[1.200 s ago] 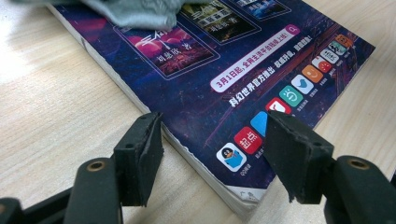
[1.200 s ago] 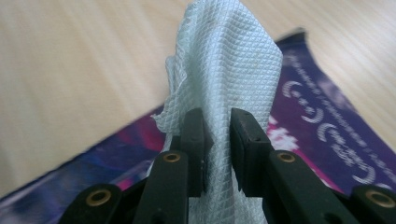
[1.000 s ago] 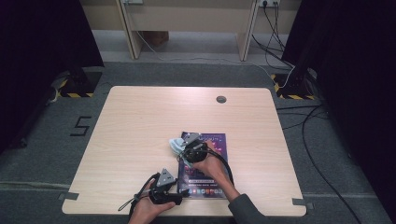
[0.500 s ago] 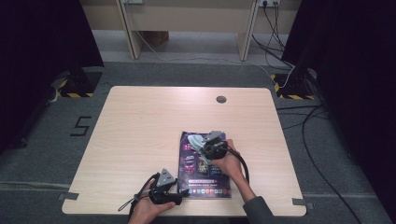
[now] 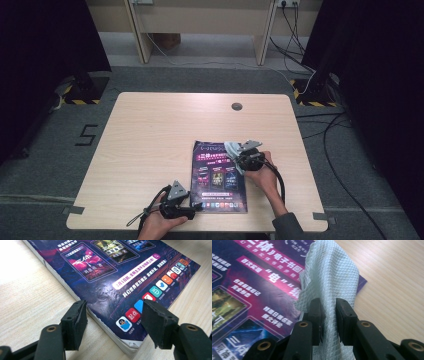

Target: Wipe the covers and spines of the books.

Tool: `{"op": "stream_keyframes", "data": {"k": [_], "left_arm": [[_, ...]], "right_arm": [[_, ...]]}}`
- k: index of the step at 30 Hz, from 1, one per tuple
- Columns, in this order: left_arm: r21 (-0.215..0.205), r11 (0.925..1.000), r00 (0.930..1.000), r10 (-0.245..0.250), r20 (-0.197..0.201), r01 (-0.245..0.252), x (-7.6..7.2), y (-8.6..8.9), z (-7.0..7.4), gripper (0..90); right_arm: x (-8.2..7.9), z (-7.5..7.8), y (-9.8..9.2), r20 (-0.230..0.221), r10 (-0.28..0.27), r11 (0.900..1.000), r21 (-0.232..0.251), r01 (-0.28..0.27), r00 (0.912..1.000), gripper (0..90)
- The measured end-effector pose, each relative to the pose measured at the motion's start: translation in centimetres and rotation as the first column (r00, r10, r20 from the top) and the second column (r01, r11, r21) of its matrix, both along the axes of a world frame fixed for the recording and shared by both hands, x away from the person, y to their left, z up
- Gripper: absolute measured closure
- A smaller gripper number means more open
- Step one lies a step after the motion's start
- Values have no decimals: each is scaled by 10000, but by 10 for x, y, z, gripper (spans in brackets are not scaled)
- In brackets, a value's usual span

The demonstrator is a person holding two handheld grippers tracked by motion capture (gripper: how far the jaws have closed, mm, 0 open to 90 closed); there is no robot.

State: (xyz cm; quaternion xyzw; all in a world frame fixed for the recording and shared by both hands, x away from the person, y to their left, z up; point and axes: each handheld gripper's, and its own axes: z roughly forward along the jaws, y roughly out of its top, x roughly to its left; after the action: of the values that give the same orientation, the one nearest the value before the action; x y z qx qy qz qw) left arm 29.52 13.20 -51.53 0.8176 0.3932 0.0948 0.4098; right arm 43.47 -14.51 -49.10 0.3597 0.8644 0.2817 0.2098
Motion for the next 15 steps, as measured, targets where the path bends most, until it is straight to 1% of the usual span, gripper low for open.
{"op": "stream_keyframes", "data": {"k": [3,6,8,11,15], "left_arm": [[0,10000,10000,4,-3,-4,0,0,0,365],[-7,10000,10000,8,-2,-8,0,0,0,365],[-9,10000,10000,5,-5,-5,0,0,0,365],[-15,10000,10000,18,7,-18,0,0,0,363],[58,10000,10000,56,27,-57,0,0,0,343]], "right_arm": [[-4,0,9,-84,249,9996,94,-248,9997,759],[-8,-1,25,-232,699,9969,373,-690,9973,757],[-12,-1,37,-258,976,9946,386,-966,9949,757],[-17,-1,60,-303,1566,9871,372,-1554,9872,757],[-25,-2,89,-311,2221,9745,397,-2208,9745,757]]}}
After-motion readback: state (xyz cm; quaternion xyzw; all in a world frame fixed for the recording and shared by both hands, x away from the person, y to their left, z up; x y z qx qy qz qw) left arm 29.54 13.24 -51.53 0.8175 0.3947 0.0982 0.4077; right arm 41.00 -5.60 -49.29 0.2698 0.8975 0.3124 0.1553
